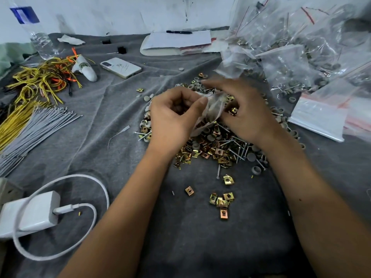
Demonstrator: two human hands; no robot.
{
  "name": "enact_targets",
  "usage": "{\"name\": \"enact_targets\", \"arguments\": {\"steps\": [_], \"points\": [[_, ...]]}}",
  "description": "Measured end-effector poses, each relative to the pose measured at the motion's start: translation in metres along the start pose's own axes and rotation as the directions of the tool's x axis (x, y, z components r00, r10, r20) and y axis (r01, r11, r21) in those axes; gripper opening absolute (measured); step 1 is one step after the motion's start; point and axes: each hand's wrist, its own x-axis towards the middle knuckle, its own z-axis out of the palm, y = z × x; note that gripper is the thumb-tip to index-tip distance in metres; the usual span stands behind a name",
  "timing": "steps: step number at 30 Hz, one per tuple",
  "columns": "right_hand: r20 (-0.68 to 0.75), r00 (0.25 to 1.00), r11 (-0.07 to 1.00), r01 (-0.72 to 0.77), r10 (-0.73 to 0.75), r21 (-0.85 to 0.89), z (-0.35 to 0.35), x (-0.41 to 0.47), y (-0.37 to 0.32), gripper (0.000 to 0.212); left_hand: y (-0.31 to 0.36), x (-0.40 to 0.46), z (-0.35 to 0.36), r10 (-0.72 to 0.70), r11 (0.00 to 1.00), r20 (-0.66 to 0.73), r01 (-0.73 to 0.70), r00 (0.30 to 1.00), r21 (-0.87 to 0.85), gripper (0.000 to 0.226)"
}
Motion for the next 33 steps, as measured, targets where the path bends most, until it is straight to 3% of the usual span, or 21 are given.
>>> {"name": "enact_targets", "arguments": {"steps": [3,6,8,9,11,14,18,21,25,27,29,31,33], "points": [[0.062,0.993,0.972,-0.112,0.102,0.204,0.001,0.001,-0.005,0.062,0.011,0.004,-0.01,-0.122,0.921,0.186,0.181,0.975,-0.346,0.009],[0.154,0.976,0.909,-0.201,0.154,0.365,0.002,0.001,-0.005,0.047,0.017,0.009,-0.019,-0.155,0.708,0.341,0.345,0.927,-0.617,0.05],[0.144,0.981,0.888,-0.181,0.131,0.422,0.004,0.001,-0.006,0.021,0.02,0.009,-0.02,-0.19,0.644,0.335,0.375,0.923,-0.666,0.062],[0.115,0.986,0.859,-0.16,0.119,0.486,0.005,0.001,-0.007,0.007,0.02,0.01,-0.02,-0.224,0.643,0.292,0.366,0.93,-0.673,0.052],[0.022,0.989,0.789,-0.129,0.144,0.6,0.004,0.001,-0.01,0.013,0.017,0.012,-0.022,-0.289,0.646,0.174,0.326,0.941,-0.69,0.038],[-0.103,0.962,0.692,-0.104,0.252,0.714,-0.001,0.0,-0.014,0.016,0.01,0.012,-0.022,-0.33,0.704,0.107,0.32,0.938,-0.634,0.057],[-0.225,0.869,0.611,-0.107,0.441,0.784,-0.001,0.002,-0.016,0.022,0.004,0.007,-0.008,-0.257,0.859,0.251,0.34,0.933,-0.383,0.071],[-0.22,0.828,0.556,-0.127,0.515,0.821,-0.001,0.004,-0.015,0.026,0.0,0.0,0.0,-0.16,0.966,0.324,0.215,0.932,-0.141,0.047],[-0.193,0.799,0.575,-0.22,0.57,0.788,0.0,0.003,-0.01,0.022,-0.007,-0.002,0.003,-0.107,0.993,0.213,0.113,0.971,-0.018,0.018],[-0.203,0.796,0.651,-0.288,0.57,0.702,-0.002,0.002,-0.006,0.024,-0.008,-0.002,0.002,-0.154,0.987,0.17,0.161,0.973,-0.026,0.029],[-0.204,0.81,0.708,-0.323,0.55,0.628,-0.007,0.002,-0.003,0.027,-0.003,0.0,0.001,-0.242,0.954,0.167,0.266,0.956,-0.138,0.037],[-0.117,0.859,0.709,-0.327,0.499,0.625,-0.012,0.002,-0.002,0.03,-0.001,0.001,0.0,-0.316,0.879,0.169,0.355,0.934,-0.318,0.036],[0.018,0.895,0.653,-0.339,0.445,0.677,-0.014,0.002,-0.004,0.032,-0.003,0.003,-0.003,-0.332,0.851,0.157,0.367,0.93,-0.375,0.027]]}}
